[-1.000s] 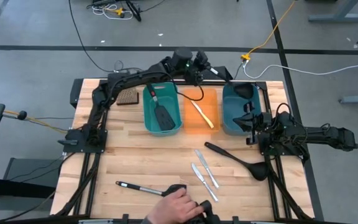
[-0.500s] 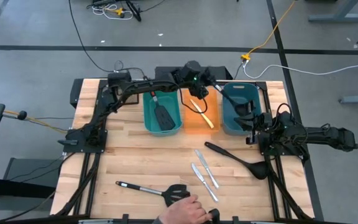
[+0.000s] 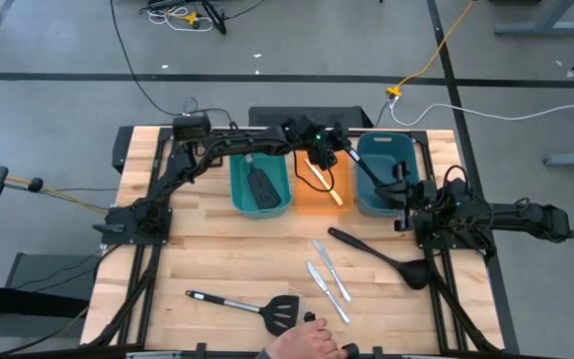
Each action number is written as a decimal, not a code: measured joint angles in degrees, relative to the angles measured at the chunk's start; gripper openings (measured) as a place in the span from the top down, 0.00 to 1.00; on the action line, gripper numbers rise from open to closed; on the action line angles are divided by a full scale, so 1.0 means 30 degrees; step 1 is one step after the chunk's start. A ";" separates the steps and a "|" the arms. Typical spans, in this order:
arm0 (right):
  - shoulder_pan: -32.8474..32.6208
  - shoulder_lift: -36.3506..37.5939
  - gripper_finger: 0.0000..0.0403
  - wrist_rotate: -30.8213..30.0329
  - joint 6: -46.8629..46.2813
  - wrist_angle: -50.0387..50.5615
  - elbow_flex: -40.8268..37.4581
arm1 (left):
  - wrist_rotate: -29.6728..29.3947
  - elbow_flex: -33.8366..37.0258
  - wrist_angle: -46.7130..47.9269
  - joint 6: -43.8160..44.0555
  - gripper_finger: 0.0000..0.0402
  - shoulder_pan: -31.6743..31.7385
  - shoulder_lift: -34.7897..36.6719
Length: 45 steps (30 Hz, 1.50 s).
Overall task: Pick & Place Kitchen Items
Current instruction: Put the bottom ladle into the blue container
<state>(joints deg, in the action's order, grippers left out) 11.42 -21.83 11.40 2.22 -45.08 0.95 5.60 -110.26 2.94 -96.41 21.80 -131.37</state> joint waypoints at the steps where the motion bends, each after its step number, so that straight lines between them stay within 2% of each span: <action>1: 0.0000 0.0001 0.99 0.0000 -0.0001 0.0000 0.0000 | 0.0002 0.0000 0.0012 0.0095 0.73 0.0014 0.0000; 13: 0.0000 0.0001 0.99 0.0002 -0.0008 0.0000 0.0000 | 0.1371 0.0000 0.0435 0.0843 0.73 -0.0270 -0.0007; 21: 0.0000 0.0001 0.99 0.0007 -0.0008 0.0000 0.0000 | 0.1284 0.0000 -0.1747 -0.0237 0.73 -0.0072 -0.0029; 30: -0.0007 -0.0003 0.99 -0.0004 -0.0001 -0.0022 0.0000 | 0.0664 -0.0028 -0.1863 -0.1535 0.73 0.0510 -0.0893; 37: 0.0000 -0.0006 0.99 -0.0146 -0.0001 -0.0044 0.0000 | 0.0067 -0.1611 -0.1948 -0.2103 0.73 0.0385 -0.2422; 43: 0.0000 -0.0006 0.99 -0.0146 0.0047 -0.0030 0.0000 | 0.0383 -0.2362 -0.1357 -0.1605 0.73 0.0359 -0.2776; 45: 0.0000 -0.0006 0.99 -0.0146 0.0072 -0.0029 0.0000 | 0.0735 -0.2625 -0.0650 -0.1363 0.68 0.0351 -0.2776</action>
<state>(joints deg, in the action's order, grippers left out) 11.42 -21.85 10.96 2.44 -45.17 0.95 7.80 -118.13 0.99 -100.50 22.85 -139.70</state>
